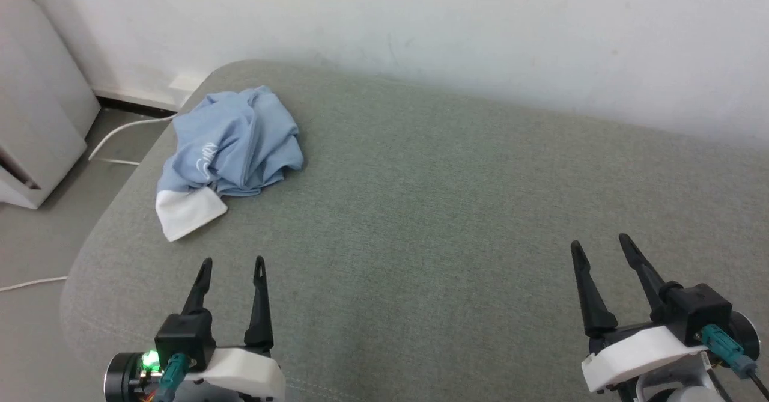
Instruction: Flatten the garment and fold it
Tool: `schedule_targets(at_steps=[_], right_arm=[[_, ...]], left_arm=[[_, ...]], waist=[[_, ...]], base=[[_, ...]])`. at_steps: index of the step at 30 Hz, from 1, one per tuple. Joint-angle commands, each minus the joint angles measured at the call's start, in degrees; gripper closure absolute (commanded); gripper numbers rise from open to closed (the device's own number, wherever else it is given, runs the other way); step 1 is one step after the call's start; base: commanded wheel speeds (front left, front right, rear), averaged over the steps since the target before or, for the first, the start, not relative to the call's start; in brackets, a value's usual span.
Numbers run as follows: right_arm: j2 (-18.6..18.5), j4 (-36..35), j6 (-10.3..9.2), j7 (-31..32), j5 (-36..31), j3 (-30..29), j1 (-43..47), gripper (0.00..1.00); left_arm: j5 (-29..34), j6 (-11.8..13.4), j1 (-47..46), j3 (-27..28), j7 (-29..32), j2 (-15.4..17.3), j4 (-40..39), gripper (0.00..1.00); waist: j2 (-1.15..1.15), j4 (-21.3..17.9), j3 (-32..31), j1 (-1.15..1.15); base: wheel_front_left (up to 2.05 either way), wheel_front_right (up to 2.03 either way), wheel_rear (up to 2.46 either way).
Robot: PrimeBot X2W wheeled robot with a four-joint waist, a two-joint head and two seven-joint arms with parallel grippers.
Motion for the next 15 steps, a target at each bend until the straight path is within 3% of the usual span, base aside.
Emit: schedule_targets(at_steps=[1, 15], right_arm=[[0.1, 0.2, -0.08, -0.7, 0.5, 0.3, 0.9, 0.0], [0.2, 1.3, -0.09, -2.3, 1.3, 0.8, 1.4, 0.0]], left_arm=[[-0.4, 0.6, 1.0, -0.2, -0.8, 0.0, -0.3, 0.0], [-0.6, 1.4, 1.4, -0.8, -2.4, 0.0, -0.3, 0.0]], waist=[[0.0, 1.1, 0.0, 0.0], [0.0, 4.9, -0.3, 0.0]], base=[[0.0, 0.0, 0.0], [0.0, 0.0, 0.0]])
